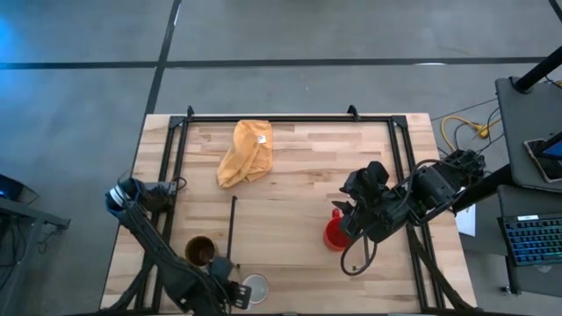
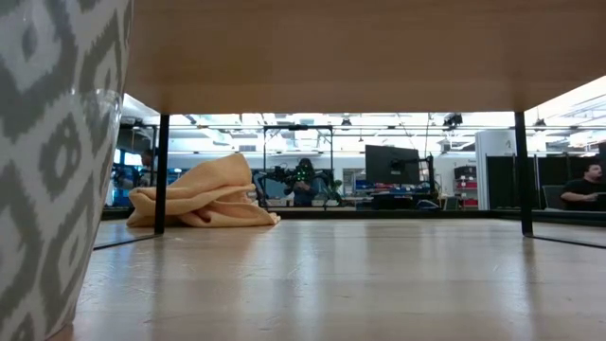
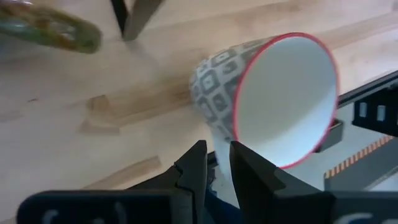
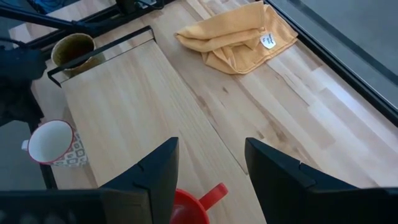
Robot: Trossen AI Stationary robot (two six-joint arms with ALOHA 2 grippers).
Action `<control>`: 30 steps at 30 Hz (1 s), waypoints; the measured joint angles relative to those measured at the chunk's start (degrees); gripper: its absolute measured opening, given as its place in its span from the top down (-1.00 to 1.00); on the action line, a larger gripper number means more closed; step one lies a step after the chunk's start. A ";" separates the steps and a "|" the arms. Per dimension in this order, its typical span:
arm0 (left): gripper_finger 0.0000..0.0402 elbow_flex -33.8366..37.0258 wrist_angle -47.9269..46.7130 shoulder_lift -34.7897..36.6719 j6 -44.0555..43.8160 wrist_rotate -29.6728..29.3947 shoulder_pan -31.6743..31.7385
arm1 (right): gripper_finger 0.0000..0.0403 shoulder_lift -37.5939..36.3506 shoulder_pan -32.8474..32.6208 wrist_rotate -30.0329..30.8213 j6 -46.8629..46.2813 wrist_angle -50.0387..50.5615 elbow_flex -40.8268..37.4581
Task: Stack small to large cups/mugs on shelf
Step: Put the white mug on the shelf
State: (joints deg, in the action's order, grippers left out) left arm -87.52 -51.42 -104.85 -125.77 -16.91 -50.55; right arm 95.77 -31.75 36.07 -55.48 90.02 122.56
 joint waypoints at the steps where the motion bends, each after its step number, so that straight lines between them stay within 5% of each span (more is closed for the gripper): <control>1: 0.72 -0.39 0.07 -0.28 0.00 -0.80 0.11 | 0.12 0.00 0.00 0.00 0.00 0.00 0.00; 30: 0.72 -1.06 -0.02 -3.11 0.04 -0.56 0.97 | 0.12 0.00 0.00 -0.02 0.00 0.00 0.00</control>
State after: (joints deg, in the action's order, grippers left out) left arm -88.58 -51.44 -107.96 -125.73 -17.47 -49.58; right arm 95.77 -31.75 36.05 -55.48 90.02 122.56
